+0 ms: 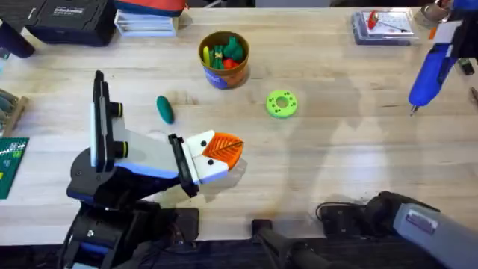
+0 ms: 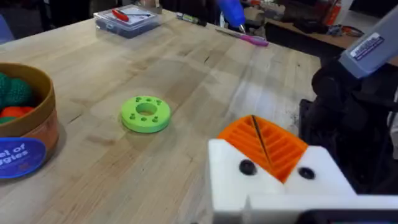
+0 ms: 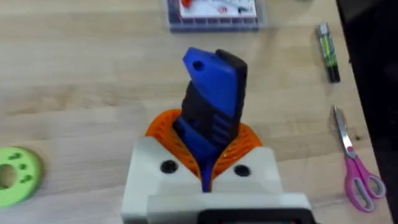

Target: Pick up the gripper from the table and insert it into the empty holder that is missing its gripper. Then pick up a screw, insert it into the mounting hole, and use the screwdriver to tighten it. Finally, clean up the table by picking up the vegetable and placing it into the bucket.

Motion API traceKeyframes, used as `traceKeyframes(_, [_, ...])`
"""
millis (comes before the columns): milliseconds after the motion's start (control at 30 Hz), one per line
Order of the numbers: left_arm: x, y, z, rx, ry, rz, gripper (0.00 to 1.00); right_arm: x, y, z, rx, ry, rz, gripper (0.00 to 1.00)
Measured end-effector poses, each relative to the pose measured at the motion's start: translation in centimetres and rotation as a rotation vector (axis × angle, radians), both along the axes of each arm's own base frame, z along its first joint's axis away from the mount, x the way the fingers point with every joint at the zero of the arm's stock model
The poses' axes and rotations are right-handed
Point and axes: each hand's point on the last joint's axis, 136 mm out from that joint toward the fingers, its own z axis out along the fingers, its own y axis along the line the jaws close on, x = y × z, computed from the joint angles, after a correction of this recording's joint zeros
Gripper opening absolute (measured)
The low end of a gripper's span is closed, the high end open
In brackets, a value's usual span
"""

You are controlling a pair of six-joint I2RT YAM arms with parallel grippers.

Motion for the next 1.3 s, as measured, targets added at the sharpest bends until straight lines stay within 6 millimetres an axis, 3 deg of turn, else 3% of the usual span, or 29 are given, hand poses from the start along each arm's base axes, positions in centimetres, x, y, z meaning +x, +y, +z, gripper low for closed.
traceKeyframes(100, [0.0,0.0,0.0,0.0,0.0,0.0,0.008,-1.6,2.4,2.0,0.005,-0.106,0.018,0.024])
traceKeyframes(367, [0.0,0.0,0.0,0.0,0.0,0.0,0.008,-5.9,9.2,4.3,0.063,-0.391,0.143,0.024])
traceKeyframes(633, [0.0,0.0,0.0,0.0,0.0,0.0,0.008,-8.8,16.6,9.5,0.241,-0.692,0.385,0.024])
traceKeyframes(933, [0.0,0.0,0.0,0.0,0.0,0.0,0.008,-10.5,26.4,11.4,0.445,-0.761,0.767,0.024])
traceKeyframes(967, [0.0,0.0,0.0,0.0,0.0,0.0,0.008,-11.0,29.2,12.3,0.495,-0.778,0.863,0.024])
traceKeyframes(1300, [0.0,0.0,0.0,0.0,0.0,0.0,0.008,-12.3,38.2,13.6,0.642,-0.821,1.098,0.024])
